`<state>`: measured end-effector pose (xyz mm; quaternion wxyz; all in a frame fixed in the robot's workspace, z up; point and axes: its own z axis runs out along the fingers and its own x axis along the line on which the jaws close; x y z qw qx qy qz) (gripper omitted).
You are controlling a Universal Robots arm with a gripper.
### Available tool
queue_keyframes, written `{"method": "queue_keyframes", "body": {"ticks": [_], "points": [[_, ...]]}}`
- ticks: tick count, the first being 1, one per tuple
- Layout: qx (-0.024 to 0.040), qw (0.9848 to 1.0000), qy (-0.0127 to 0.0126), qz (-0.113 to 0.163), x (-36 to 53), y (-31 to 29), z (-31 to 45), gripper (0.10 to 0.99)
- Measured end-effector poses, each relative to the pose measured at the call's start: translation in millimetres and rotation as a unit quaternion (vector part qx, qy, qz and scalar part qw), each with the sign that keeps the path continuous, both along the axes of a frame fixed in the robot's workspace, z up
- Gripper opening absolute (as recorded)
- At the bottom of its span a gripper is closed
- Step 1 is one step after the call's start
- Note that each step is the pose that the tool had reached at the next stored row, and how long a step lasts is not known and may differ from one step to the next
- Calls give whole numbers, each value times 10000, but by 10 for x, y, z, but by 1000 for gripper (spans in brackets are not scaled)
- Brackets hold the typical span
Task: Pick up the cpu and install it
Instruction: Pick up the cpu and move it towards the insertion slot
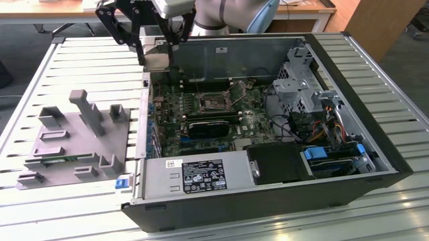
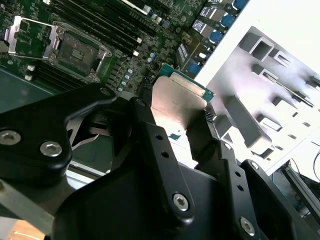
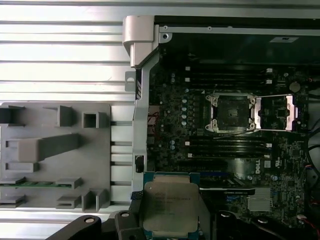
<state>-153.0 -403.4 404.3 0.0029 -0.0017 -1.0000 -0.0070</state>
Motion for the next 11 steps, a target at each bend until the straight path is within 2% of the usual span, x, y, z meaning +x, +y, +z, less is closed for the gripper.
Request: {"method": "queue_keyframes", "body": {"ticks": [11], "points": [[0,10000,0,0,62,0,0,525]]}}
